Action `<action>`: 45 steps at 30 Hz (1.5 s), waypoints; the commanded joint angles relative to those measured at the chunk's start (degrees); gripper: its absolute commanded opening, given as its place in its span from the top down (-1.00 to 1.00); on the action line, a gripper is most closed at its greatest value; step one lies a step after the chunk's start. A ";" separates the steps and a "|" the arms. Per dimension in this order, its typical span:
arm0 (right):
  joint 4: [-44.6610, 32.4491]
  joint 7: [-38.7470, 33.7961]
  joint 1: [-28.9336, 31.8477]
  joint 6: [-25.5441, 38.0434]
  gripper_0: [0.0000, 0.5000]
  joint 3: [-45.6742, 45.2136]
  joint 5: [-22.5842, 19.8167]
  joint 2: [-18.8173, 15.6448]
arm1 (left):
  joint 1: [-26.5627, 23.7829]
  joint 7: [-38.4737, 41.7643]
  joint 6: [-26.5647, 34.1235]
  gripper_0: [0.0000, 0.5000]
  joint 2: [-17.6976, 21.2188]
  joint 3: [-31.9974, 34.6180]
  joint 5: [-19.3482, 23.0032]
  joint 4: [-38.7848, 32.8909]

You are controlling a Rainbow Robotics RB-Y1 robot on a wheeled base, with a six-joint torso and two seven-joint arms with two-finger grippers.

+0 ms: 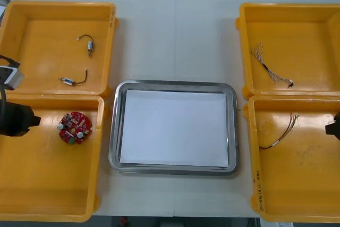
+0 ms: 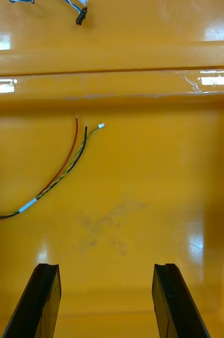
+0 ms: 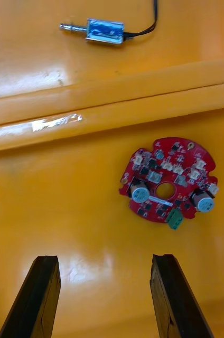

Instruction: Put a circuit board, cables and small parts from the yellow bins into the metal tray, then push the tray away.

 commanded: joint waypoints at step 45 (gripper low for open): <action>-3.84 -54.71 -5.97 0.10 -1.00 15.37 0.16 3.08 | -0.36 0.10 -26.70 -1.00 7.41 -19.94 -5.61 8.95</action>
